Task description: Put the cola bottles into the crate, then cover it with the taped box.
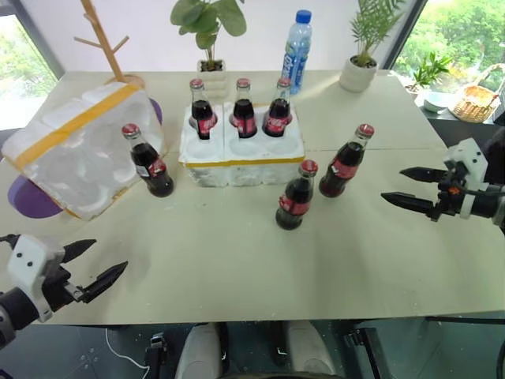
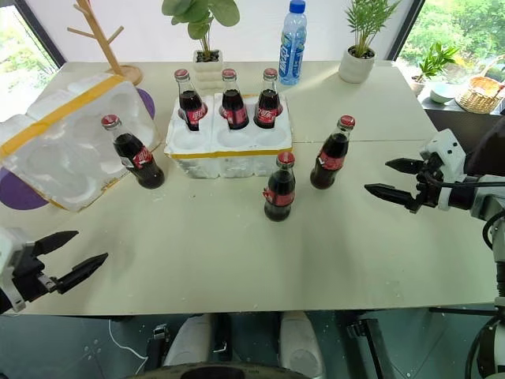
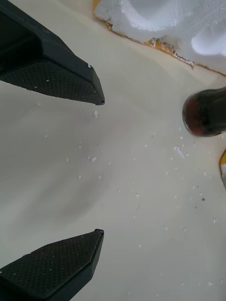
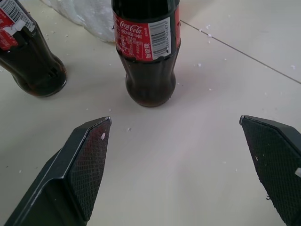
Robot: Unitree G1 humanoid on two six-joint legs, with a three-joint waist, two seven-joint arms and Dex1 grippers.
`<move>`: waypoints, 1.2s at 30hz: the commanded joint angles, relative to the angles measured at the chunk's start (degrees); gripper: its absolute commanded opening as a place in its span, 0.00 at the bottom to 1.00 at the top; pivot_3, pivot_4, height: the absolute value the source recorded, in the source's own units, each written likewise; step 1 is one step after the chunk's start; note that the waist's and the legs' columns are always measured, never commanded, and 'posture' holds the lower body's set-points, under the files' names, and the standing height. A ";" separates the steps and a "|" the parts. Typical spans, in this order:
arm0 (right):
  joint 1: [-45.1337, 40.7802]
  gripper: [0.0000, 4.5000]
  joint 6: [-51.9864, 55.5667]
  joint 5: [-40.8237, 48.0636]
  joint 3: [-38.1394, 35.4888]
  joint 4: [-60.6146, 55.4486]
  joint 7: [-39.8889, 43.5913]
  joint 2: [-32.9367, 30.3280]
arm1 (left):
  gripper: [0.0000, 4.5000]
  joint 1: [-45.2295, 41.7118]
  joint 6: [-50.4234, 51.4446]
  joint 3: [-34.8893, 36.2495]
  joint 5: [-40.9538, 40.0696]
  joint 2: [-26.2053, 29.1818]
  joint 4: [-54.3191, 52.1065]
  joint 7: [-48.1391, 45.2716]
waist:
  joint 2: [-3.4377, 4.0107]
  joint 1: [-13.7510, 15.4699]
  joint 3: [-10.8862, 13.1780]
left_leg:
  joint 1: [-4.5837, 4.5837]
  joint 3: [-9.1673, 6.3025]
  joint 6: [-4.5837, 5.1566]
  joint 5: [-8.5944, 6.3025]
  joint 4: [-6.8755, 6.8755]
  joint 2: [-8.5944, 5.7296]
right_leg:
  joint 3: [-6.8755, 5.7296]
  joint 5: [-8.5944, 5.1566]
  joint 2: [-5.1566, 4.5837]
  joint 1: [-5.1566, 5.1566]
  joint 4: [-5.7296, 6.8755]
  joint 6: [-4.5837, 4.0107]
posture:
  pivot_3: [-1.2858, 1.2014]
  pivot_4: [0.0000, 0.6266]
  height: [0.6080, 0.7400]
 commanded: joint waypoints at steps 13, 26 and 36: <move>1.12 1.00 4.02 4.22 -2.72 -5.40 -1.56 0.06 | 0.98 -6.26 1.17 0.30 -0.17 0.26 1.15 2.63 | 0.00 0.03 0.00 | 0.01 0.01 0.00 0.00 0.00 -0.01 | 0.00 0.01 0.00 0.02 0.01 0.01 | 0.52 0.24 1.00; -3.91 1.00 29.20 30.15 -19.00 -22.49 4.28 -12.04 | 0.98 -31.32 3.75 -7.58 0.86 2.02 12.17 9.68 | 0.03 0.19 0.01 | 0.02 -0.10 0.00 0.00 0.01 0.01 | -0.05 0.04 0.05 0.01 0.17 0.07 | 0.52 0.24 1.00; -4.24 1.00 35.12 41.55 -22.79 -30.83 -0.96 -11.12 | 0.98 -46.50 -1.29 -18.33 7.03 1.75 24.22 8.18 | -0.01 0.16 0.01 | -0.01 -0.07 0.00 0.00 0.01 -0.01 | -0.04 0.14 0.01 0.01 0.17 0.23 | 0.52 0.24 1.00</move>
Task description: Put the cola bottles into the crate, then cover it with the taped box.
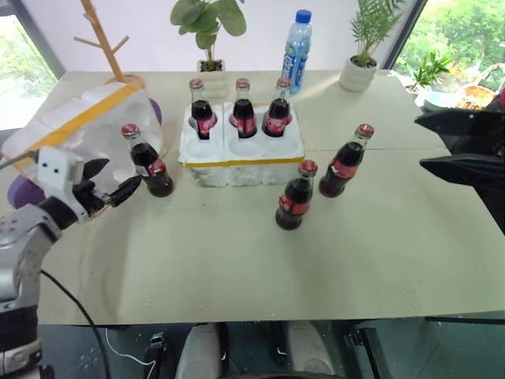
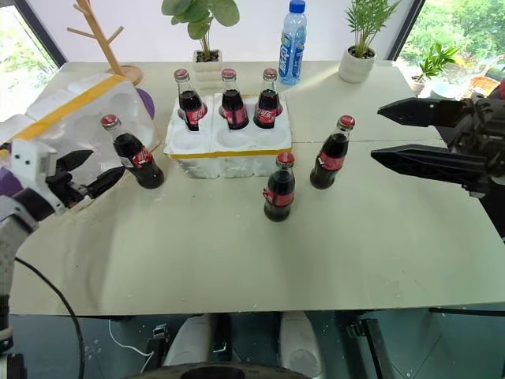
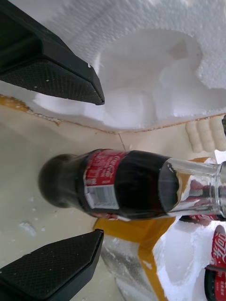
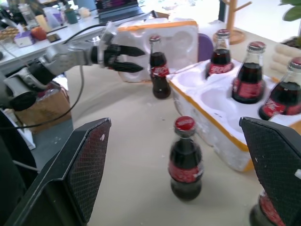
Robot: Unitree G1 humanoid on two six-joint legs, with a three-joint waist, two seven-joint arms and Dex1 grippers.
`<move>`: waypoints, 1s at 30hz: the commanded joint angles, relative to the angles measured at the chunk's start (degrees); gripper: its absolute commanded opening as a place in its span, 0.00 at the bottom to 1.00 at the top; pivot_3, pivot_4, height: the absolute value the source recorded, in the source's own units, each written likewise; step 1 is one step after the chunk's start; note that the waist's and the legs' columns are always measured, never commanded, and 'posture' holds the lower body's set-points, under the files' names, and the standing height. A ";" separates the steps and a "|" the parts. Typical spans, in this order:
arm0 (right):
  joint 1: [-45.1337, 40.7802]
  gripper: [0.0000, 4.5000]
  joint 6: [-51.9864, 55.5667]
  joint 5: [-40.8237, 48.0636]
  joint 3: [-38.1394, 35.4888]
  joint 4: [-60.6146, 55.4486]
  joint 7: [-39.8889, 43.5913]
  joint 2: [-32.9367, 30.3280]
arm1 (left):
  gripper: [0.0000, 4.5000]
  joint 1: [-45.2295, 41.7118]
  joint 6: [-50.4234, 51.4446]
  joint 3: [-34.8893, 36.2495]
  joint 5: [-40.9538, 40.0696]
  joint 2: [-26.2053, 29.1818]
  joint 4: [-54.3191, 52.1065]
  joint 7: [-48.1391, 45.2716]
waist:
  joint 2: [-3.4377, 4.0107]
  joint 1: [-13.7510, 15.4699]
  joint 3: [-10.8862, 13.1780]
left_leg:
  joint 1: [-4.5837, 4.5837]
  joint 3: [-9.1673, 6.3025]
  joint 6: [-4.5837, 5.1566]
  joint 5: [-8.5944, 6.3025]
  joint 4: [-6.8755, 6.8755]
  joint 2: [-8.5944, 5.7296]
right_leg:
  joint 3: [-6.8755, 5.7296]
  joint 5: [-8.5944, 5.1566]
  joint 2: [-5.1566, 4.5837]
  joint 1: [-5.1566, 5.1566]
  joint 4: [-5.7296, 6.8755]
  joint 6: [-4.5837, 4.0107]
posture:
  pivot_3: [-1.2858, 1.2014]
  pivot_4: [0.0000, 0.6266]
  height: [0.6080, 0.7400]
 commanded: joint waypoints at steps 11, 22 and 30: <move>2.23 1.00 -2.72 4.94 -0.05 -5.20 -2.25 2.34 | 0.98 -11.80 -7.35 -8.57 5.41 -2.06 13.50 -3.50 | 0.00 0.05 0.00 | -0.03 -0.01 0.00 0.01 0.01 -0.05 | -0.02 0.02 0.02 -0.01 0.04 0.05 | 0.52 0.24 1.00; 0.28 1.00 -4.34 7.63 2.93 -6.17 -5.90 3.04 | 0.60 -16.53 -12.25 -11.47 8.00 -3.51 20.97 -7.20 | -0.01 -0.03 0.00 | -0.03 -0.02 0.00 0.01 0.03 -0.05 | -0.03 0.04 0.02 0.00 0.06 0.06 | 0.52 0.24 1.00; 0.61 1.00 -5.30 7.48 3.36 -5.99 -8.08 3.31 | 0.60 -10.81 5.49 -6.38 -6.38 6.70 4.85 -19.51 | -0.06 -0.08 0.04 | -0.11 -0.02 0.00 0.01 0.02 0.04 | -0.02 0.03 0.02 -0.13 0.07 0.06 | 0.52 0.24 1.00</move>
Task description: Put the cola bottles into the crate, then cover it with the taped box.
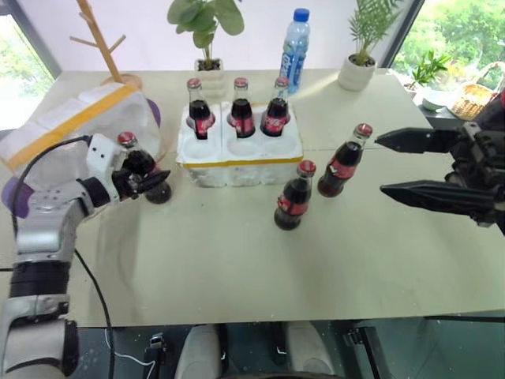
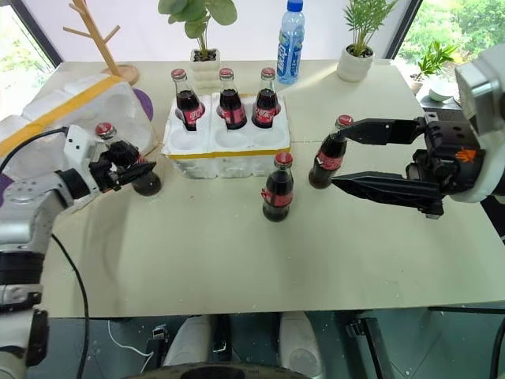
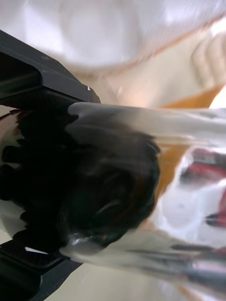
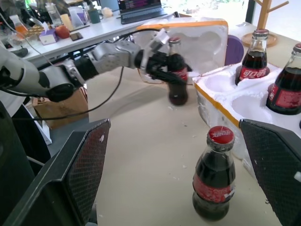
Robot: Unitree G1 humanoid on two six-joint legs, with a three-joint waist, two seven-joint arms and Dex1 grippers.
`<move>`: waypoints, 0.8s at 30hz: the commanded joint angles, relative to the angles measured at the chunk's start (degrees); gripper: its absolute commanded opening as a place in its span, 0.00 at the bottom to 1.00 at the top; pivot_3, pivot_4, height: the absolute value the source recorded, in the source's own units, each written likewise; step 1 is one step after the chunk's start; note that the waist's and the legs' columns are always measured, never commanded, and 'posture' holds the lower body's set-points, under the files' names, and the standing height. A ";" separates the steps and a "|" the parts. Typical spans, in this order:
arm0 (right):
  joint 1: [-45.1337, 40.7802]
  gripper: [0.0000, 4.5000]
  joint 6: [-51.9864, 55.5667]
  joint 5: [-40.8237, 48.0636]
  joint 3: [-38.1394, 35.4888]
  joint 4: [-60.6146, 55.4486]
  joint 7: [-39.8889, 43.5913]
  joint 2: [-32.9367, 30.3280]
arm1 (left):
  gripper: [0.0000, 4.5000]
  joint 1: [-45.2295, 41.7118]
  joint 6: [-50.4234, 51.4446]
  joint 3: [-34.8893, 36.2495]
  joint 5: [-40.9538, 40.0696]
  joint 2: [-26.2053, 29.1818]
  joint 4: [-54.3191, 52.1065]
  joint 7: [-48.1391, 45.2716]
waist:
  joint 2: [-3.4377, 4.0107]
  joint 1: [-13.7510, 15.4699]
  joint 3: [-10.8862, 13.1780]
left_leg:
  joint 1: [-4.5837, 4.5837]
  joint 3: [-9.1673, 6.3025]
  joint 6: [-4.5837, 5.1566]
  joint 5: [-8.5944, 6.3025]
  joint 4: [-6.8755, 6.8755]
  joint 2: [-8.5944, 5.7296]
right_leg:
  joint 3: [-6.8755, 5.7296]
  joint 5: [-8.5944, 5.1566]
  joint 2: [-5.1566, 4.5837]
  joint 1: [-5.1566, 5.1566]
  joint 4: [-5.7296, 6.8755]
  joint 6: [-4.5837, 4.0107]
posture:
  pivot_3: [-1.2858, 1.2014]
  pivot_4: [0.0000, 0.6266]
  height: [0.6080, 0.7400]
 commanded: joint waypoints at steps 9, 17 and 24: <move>0.75 1.00 -2.82 -0.17 -0.06 -1.05 -2.37 0.85 | 0.60 -26.34 12.44 1.48 -11.36 0.03 5.69 -4.26 | -0.20 1.79 0.10 | -0.09 -0.24 -0.03 0.02 0.19 -0.20 | -0.16 0.00 0.01 0.16 -0.05 0.00 | 0.52 0.24 1.00; 2.84 1.00 -4.22 -0.34 0.28 -2.34 -5.19 3.10 | 0.60 -41.63 -4.19 -3.83 0.41 -11.73 31.38 -3.34 | -0.24 1.18 0.14 | -0.06 -0.24 0.00 0.02 0.19 -0.33 | -0.18 0.05 0.11 0.19 -0.05 0.12 | 0.52 0.24 1.00; 5.62 1.00 -4.56 -0.80 -0.35 -3.12 -7.15 4.03 | 0.60 -40.49 -12.97 -9.48 8.37 -14.43 35.48 -7.44 | -0.26 1.41 0.17 | -0.19 -0.23 0.00 0.02 0.19 -0.26 | -0.15 0.05 0.15 0.03 -0.06 0.11 | 0.52 0.24 1.00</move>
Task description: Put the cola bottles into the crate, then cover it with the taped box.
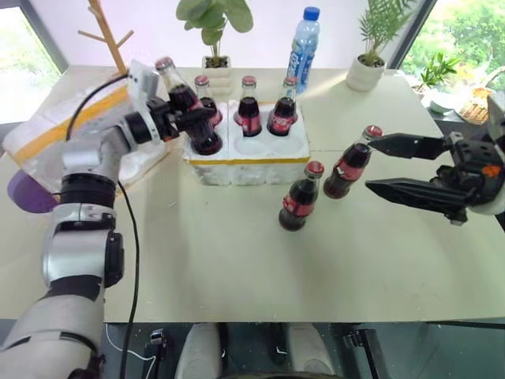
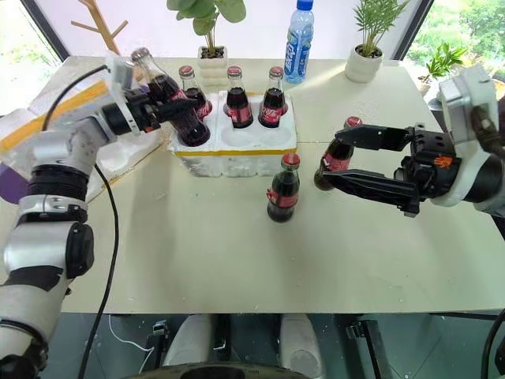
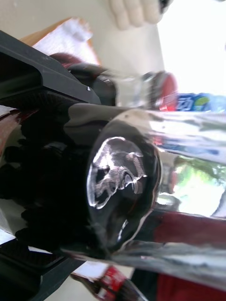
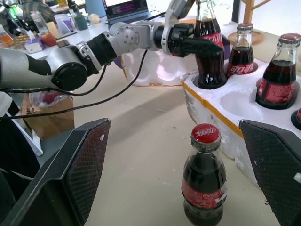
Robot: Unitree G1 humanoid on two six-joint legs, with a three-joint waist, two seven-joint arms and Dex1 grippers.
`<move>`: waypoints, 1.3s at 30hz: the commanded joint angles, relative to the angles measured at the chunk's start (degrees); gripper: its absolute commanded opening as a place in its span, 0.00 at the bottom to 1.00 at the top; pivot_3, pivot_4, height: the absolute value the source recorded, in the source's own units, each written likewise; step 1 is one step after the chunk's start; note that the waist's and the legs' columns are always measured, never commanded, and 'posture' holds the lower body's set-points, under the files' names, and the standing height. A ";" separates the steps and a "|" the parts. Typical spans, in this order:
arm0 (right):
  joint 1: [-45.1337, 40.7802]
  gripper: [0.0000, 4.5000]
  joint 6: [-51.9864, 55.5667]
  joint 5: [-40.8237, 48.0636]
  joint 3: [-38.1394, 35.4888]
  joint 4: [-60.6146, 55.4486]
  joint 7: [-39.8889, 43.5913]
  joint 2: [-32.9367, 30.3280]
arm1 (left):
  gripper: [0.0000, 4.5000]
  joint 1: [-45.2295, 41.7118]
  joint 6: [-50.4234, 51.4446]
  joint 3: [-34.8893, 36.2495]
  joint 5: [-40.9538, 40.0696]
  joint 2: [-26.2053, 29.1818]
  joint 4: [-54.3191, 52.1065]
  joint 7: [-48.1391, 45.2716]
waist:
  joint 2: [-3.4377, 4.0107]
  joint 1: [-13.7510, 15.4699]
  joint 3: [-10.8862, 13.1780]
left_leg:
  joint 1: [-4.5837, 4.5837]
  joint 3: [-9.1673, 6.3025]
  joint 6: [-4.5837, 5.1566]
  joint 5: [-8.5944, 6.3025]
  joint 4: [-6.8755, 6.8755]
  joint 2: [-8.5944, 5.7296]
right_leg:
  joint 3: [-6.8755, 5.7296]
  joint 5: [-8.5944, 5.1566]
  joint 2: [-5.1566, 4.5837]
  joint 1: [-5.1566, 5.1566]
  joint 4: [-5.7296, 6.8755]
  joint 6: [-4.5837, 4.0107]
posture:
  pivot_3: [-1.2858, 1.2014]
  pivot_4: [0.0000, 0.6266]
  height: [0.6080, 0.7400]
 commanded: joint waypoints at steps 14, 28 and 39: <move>2.57 1.00 -6.28 -10.51 4.85 -1.64 -1.07 0.75 | 0.99 0.63 -13.64 -3.37 10.25 -4.16 1.87 2.10 | 0.06 0.32 -0.05 | 0.08 -0.08 0.01 0.00 0.12 -0.01 | -0.02 0.00 -0.06 0.15 0.10 0.00 | 0.52 0.24 1.00; 12.18 1.00 -8.18 -16.28 6.33 -4.56 -6.22 7.03 | 0.99 8.64 21.04 6.97 -12.43 15.30 -32.10 -13.95 | 0.08 -0.87 -0.05 | 0.11 -0.20 0.01 -0.01 0.24 0.13 | -0.01 -0.01 0.08 0.21 0.15 0.00 | 0.52 0.24 1.00; 11.31 1.00 -13.65 -26.51 18.76 -2.77 -12.23 17.97 | 0.99 28.08 17.43 2.88 -11.49 23.77 -51.12 -18.36 | 0.07 -0.04 -0.05 | 0.16 -0.21 0.01 -0.01 0.28 0.08 | -0.02 -0.03 -0.02 0.32 0.12 -0.03 | 0.52 0.24 1.00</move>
